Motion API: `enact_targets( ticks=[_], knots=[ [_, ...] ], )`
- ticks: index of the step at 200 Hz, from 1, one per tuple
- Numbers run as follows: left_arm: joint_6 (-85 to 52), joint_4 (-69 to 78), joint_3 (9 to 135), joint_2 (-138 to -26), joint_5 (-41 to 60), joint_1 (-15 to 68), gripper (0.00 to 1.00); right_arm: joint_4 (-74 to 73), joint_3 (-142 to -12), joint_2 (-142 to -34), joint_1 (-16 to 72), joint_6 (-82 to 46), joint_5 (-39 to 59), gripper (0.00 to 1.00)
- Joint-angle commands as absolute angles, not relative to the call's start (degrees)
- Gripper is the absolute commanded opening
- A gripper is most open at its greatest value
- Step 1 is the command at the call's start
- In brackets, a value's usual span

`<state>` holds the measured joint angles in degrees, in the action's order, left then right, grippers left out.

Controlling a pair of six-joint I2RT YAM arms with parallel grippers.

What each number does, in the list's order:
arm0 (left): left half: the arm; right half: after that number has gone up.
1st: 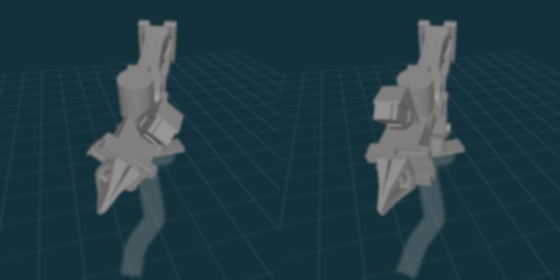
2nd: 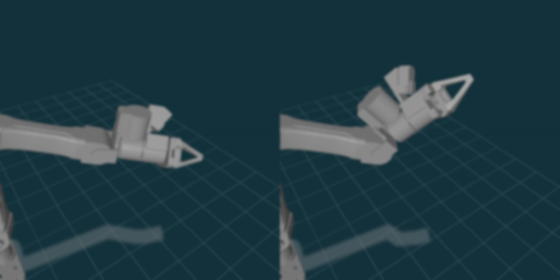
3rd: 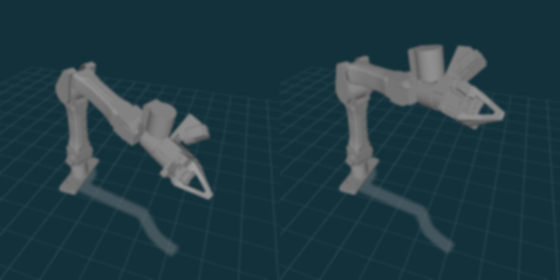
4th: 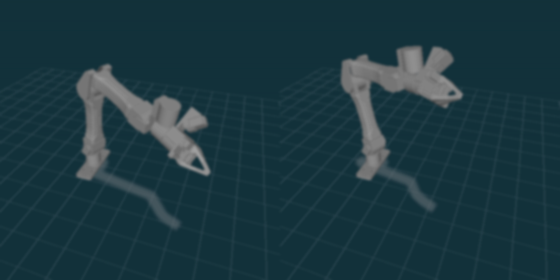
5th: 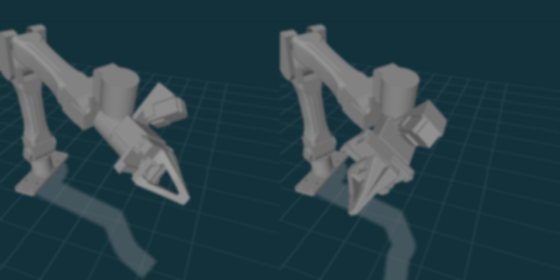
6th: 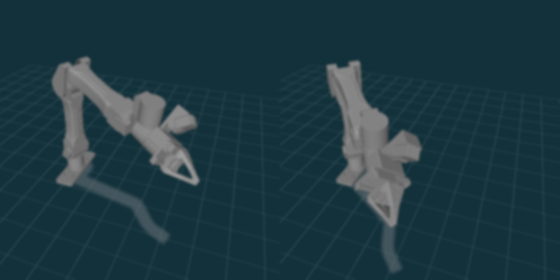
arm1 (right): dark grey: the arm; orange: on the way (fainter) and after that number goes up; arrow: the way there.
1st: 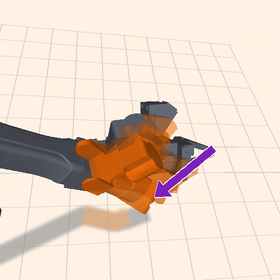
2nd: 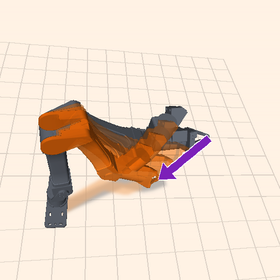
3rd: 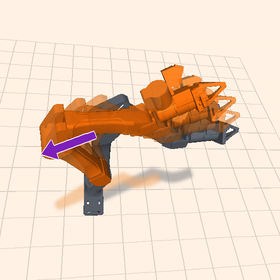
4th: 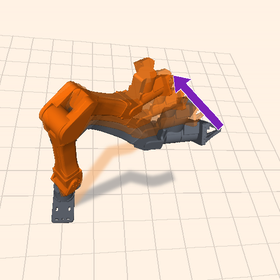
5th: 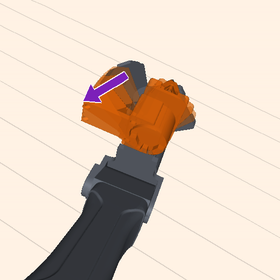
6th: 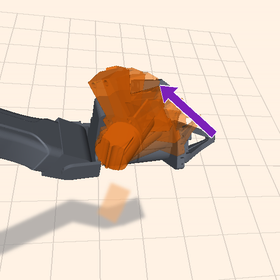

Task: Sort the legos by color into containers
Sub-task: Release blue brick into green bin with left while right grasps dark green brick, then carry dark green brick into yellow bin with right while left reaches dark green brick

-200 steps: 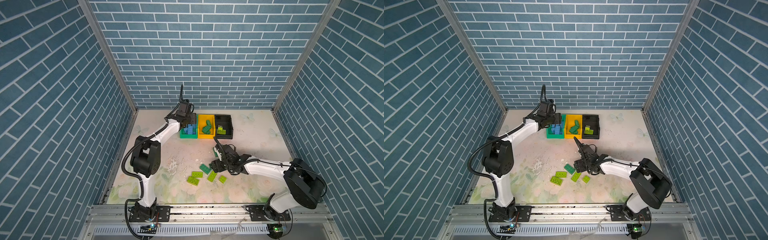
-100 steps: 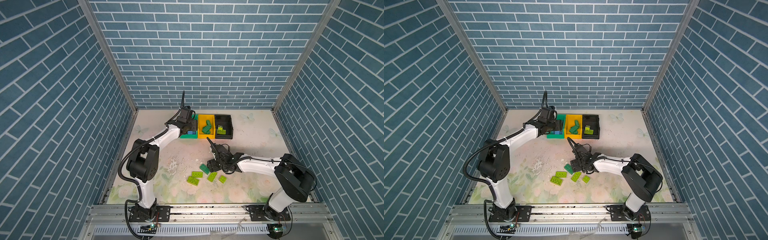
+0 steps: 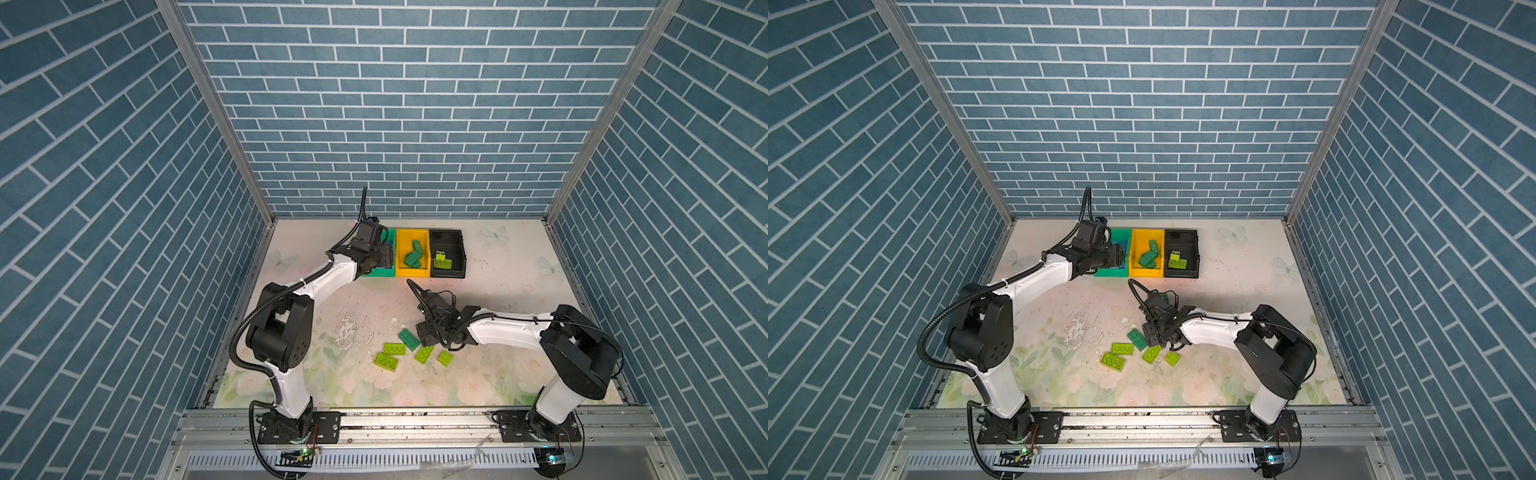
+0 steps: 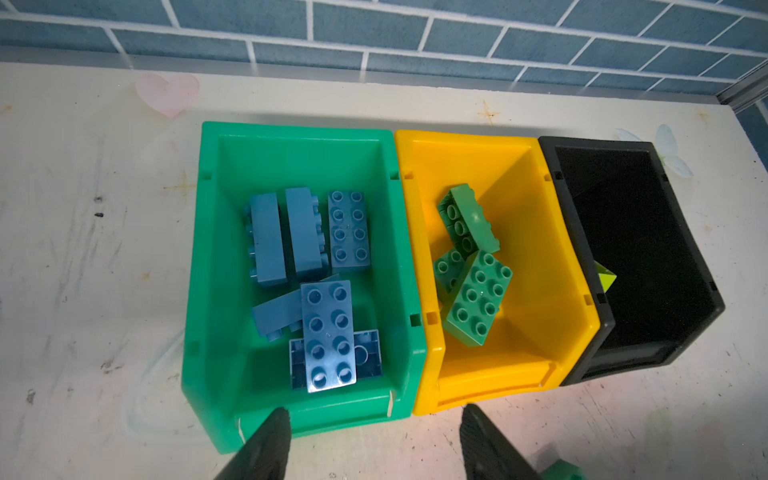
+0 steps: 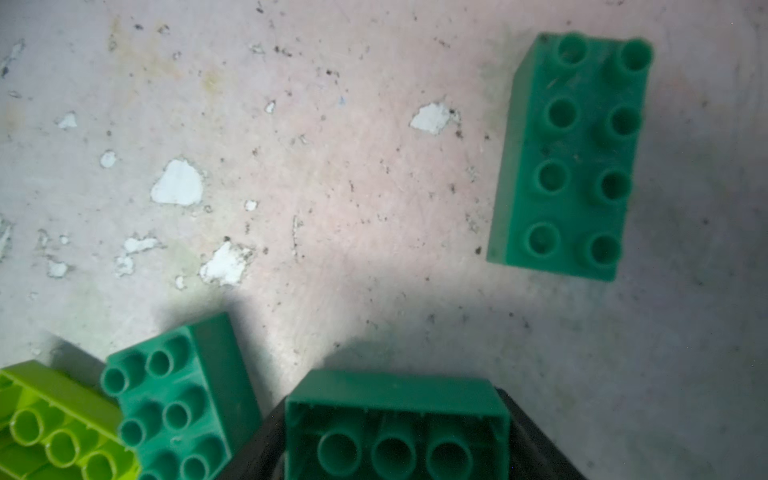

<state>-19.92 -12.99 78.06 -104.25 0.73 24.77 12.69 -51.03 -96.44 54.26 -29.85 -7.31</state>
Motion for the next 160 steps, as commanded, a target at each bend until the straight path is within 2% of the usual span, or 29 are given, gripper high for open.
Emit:
enact_targets(
  ticks=[1,38,77,116,160],
  knots=[
    [-20.27,-13.19,77.08,-101.75,0.97,24.97,0.67,15.42,-53.16,-98.05,54.46,-31.12,-10.18,0.65],
    [-19.3,-12.83,73.77,-99.7,0.93,24.99,0.67,14.44,-53.91,-96.67,53.99,-30.12,-11.43,0.47],
    [-18.53,-10.15,68.34,-96.75,3.95,25.12,0.67,9.63,-53.52,-93.07,49.39,-27.8,-5.46,0.39],
    [-17.29,-7.98,63.64,-93.91,6.34,26.82,0.67,0.27,-52.82,-90.35,41.39,-26.69,4.76,0.37],
    [-14.09,-9.54,61.67,-91.68,5.21,31.06,0.67,-7.26,-57.23,-94.42,32.77,-27.94,16.03,0.37]
  ],
)
